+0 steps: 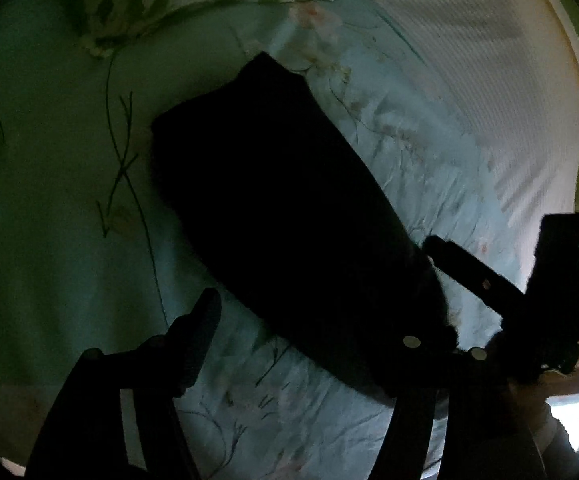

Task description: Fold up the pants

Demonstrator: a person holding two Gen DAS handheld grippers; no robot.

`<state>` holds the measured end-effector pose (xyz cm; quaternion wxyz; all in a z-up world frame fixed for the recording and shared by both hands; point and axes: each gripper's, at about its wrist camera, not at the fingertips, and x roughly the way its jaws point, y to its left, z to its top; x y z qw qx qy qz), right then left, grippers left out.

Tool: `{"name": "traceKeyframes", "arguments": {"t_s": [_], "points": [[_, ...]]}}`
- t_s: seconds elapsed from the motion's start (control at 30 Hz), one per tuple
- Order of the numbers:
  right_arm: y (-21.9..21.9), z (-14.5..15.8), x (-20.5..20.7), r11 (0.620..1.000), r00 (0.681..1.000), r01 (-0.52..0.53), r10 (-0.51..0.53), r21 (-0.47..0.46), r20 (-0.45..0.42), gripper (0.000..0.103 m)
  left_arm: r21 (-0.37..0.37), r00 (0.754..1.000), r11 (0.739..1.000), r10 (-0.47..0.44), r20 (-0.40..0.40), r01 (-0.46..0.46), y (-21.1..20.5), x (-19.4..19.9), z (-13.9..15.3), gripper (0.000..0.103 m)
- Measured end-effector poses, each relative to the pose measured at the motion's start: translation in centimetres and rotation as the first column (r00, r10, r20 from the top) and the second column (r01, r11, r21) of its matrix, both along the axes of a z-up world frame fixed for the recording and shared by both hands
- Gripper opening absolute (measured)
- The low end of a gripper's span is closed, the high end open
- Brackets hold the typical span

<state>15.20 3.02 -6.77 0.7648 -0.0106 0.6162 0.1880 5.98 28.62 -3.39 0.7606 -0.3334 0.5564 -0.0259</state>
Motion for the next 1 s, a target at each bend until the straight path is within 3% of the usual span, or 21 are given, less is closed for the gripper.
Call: {"name": "traceKeyframes", "arguments": {"t_s": [0.33, 0.53, 0.7, 0.77, 0.83, 1.0], "points": [[4.2, -3.8, 6.2, 0.984, 0.984, -0.168, 0.163, -0.067, -0.066, 0.062, -0.048, 0.997, 0.996, 0.073, -0.032, -0.075, 2.6, 1.3, -2.6, 0.073], [6.3, -6.8, 8.4, 0.965, 0.961, -0.254, 0.245, -0.06, -0.132, 0.062, -0.112, 0.992, 0.986, 0.123, -0.03, -0.126, 3.9, 2.1, -3.7, 0.073], [7.5, -9.4, 9.7, 0.955, 0.937, -0.297, 0.288, -0.017, -0.195, 0.061, -0.121, 0.989, 0.982, 0.143, -0.029, -0.145, 4.3, 2.6, -3.9, 0.073], [7.7, -10.2, 10.2, 0.95, 0.924, -0.311, 0.307, 0.017, -0.228, 0.041, -0.119, 0.988, 0.981, 0.149, -0.026, -0.151, 4.1, 2.6, -3.9, 0.073], [7.7, -10.8, 10.7, 0.95, 0.92, -0.312, 0.305, 0.011, -0.245, 0.033, -0.119, 0.987, 0.98, 0.16, -0.017, -0.161, 3.7, 2.8, -3.9, 0.073], [6.2, -11.6, 11.8, 0.967, 0.924, -0.238, 0.253, 0.086, -0.288, 0.026, -0.106, 0.985, 0.98, 0.171, 0.002, -0.17, 3.5, 3.4, -4.1, 0.071]]}}
